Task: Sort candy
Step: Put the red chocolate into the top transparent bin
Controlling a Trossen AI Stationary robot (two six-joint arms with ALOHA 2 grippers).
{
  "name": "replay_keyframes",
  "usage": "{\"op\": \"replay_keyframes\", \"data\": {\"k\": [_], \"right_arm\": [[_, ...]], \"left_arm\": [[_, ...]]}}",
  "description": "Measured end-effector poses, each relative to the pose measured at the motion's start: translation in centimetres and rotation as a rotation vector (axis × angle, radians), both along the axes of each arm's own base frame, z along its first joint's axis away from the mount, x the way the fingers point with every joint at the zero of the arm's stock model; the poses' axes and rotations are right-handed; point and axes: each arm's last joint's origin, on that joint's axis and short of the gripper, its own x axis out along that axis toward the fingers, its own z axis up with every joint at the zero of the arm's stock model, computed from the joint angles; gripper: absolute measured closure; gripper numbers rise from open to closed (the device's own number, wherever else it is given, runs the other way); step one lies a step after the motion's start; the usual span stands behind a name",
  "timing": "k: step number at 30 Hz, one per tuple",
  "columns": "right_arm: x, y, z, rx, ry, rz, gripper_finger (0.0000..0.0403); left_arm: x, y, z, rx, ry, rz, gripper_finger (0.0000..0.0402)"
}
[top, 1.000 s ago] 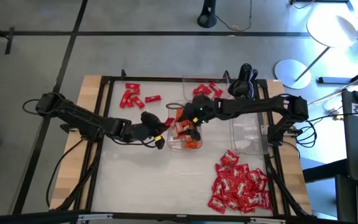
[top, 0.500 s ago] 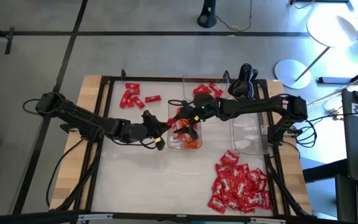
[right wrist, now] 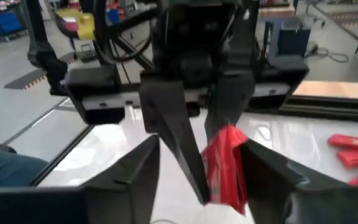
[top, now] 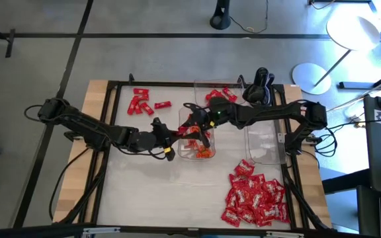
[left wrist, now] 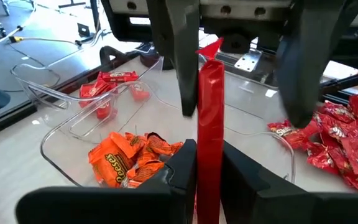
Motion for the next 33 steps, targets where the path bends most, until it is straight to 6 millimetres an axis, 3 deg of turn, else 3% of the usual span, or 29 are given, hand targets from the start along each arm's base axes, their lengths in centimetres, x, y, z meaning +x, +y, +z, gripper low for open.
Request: {"op": "replay_keyframes", "data": {"k": [11,18,23,28,33], "right_arm": [[0.0,-0.2,-0.3,-0.025,0.021,-0.054,0.0384],[-0.1,-0.2,-0.5,-0.045,0.050,-0.085,0.0367],[-1.5,-0.9,1.0,-0.121,0.070,-0.184,0.0382],[-4.3,-3.4,2.8,-0.268,0.156,-0.433,0.0379],[-6.8,-7.5,3.0,-0.391,0.292,-0.706,0.0378]], "left_arm": [[0.0,0.2,0.0,-0.023,-0.007,0.010,0.0356],[0.1,0.6,0.1,0.018,0.006,0.017,0.0286],[-0.6,0.9,1.0,0.043,0.013,0.010,0.0220],[-2.3,1.1,1.3,-0.007,0.068,0.029,0.0193],[-3.3,1.3,0.3,-0.073,0.158,0.081,0.0195]]}}
